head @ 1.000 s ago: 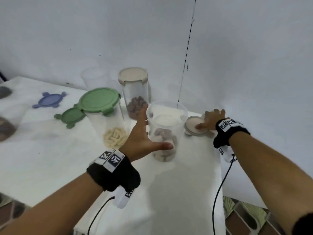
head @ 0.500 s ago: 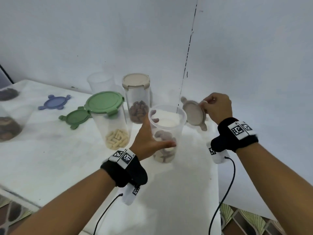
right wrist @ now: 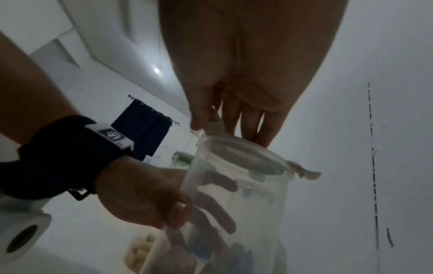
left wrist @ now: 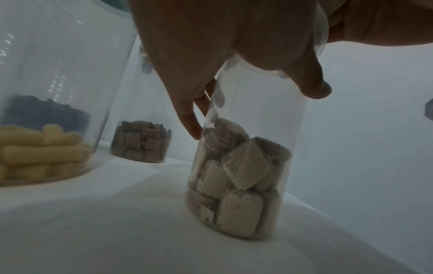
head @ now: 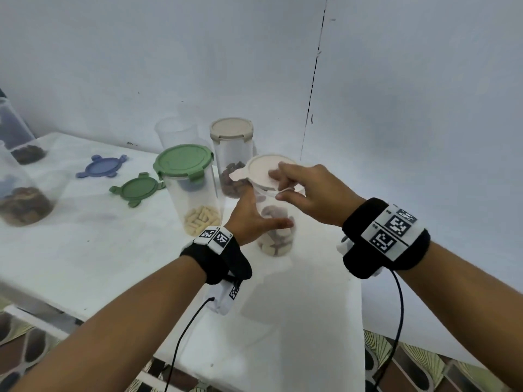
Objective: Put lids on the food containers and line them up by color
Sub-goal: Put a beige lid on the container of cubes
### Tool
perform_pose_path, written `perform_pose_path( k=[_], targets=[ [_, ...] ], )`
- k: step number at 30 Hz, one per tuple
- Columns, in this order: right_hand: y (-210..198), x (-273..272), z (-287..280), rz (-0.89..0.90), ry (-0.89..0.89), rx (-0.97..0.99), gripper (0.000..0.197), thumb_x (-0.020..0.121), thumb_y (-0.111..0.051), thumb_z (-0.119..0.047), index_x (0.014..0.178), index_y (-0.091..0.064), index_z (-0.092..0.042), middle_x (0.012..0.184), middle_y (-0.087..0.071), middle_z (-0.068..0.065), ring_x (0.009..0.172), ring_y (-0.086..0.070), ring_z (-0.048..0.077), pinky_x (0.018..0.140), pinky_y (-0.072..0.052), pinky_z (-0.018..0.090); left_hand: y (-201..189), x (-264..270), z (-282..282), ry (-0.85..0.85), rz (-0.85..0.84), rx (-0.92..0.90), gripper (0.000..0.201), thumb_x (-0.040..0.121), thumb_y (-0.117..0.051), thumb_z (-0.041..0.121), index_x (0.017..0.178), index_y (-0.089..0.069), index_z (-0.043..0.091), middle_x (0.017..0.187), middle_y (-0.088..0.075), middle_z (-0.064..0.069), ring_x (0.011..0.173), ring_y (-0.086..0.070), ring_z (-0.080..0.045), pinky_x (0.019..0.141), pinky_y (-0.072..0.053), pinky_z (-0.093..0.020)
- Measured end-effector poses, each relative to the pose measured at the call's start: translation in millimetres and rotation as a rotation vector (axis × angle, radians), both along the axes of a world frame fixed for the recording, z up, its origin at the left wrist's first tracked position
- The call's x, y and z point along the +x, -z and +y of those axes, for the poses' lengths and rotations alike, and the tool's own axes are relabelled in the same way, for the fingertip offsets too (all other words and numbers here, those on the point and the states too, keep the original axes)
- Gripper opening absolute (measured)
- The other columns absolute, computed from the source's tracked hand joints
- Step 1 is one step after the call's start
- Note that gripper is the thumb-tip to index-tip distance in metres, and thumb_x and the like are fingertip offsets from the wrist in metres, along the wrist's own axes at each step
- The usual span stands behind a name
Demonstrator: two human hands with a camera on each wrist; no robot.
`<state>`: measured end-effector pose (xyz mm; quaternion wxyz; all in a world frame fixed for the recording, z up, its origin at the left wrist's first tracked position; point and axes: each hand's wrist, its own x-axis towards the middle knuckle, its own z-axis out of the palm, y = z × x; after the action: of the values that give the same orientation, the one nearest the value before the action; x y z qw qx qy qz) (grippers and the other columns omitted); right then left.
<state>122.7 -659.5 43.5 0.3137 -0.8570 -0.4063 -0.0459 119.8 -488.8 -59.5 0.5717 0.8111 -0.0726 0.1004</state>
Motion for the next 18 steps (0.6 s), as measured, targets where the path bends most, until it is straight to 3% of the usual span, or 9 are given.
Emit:
perform_pose_path(
  k=[1,2,4,10,13,15,18],
  targets=[
    [0,-4,0,-0.031,-0.013,-0.042,0.010,0.088,-0.059,-0.020,0.086,-0.050,-0.023,0.104,-0.071,0.005,0.118,-0.059,0.024,0.087,-0.050,0.038,-1,-1,-1,-0.006,0.002,-0.003,0.112,0.046,-0.089,0.059,0.138,-0.033,0.028,0.139,-0.049,0.006,0.131,-0.047,-0.012,0.111,-0.040,-0.044],
    [0,-8,-1,-0.063,-0.016,-0.085,0.010,0.087,-0.056,-0.023,0.084,-0.047,-0.025,0.103,-0.071,0.007,0.110,-0.062,0.029,0.083,-0.050,0.044,-2,-1,-1,-0.009,0.003,-0.006,0.104,0.047,-0.088,0.056,0.134,-0.034,0.036,0.137,-0.049,0.008,0.130,-0.047,-0.011,0.111,-0.039,-0.042],
    [-1,-11,-1,-0.140,0.008,-0.149,0.008,0.087,-0.053,-0.027,0.084,-0.048,-0.021,0.102,-0.071,0.011,0.099,-0.064,0.035,0.077,-0.050,0.046,-3,-1,-1,-0.003,-0.007,-0.006,0.093,0.049,-0.087,0.050,0.126,-0.034,0.047,0.133,-0.051,0.012,0.129,-0.047,-0.010,0.111,-0.039,-0.041],
    [-13,-11,2,-0.305,0.066,-0.391,0.010,0.092,-0.050,-0.028,0.093,-0.049,-0.018,0.098,-0.069,0.007,0.081,-0.059,0.036,0.071,-0.047,0.041,-1,2,-1,0.016,-0.011,-0.002,0.100,0.053,-0.088,0.051,0.136,-0.036,0.029,0.138,-0.051,0.005,0.131,-0.047,-0.013,0.111,-0.039,-0.045],
    [-20,-12,3,-0.304,0.055,-0.437,0.015,0.090,-0.053,-0.034,0.092,-0.049,-0.020,0.102,-0.070,0.005,0.084,-0.061,0.033,0.074,-0.048,0.042,-1,1,0,0.019,-0.011,-0.002,0.103,0.053,-0.088,0.052,0.138,-0.035,0.026,0.138,-0.051,0.005,0.131,-0.047,-0.014,0.111,-0.039,-0.046],
    [-30,-9,0,-0.185,0.019,-0.404,0.027,0.083,-0.062,-0.043,0.092,-0.055,-0.019,0.105,-0.070,0.002,0.092,-0.063,0.027,0.079,-0.049,0.040,0,2,0,0.029,-0.011,-0.001,0.105,0.054,-0.089,0.051,0.140,-0.034,0.024,0.139,-0.051,0.005,0.131,-0.047,-0.014,0.111,-0.038,-0.047],
    [-48,1,-2,0.034,-0.011,-0.258,0.052,0.071,-0.076,-0.047,0.114,-0.059,-0.023,0.121,-0.061,-0.005,0.113,-0.055,0.016,0.093,-0.043,0.030,-3,1,0,0.017,0.000,0.008,0.110,0.053,-0.088,0.053,0.143,-0.031,0.024,0.141,-0.049,0.007,0.132,-0.046,-0.011,0.111,-0.040,-0.045]
  ],
)
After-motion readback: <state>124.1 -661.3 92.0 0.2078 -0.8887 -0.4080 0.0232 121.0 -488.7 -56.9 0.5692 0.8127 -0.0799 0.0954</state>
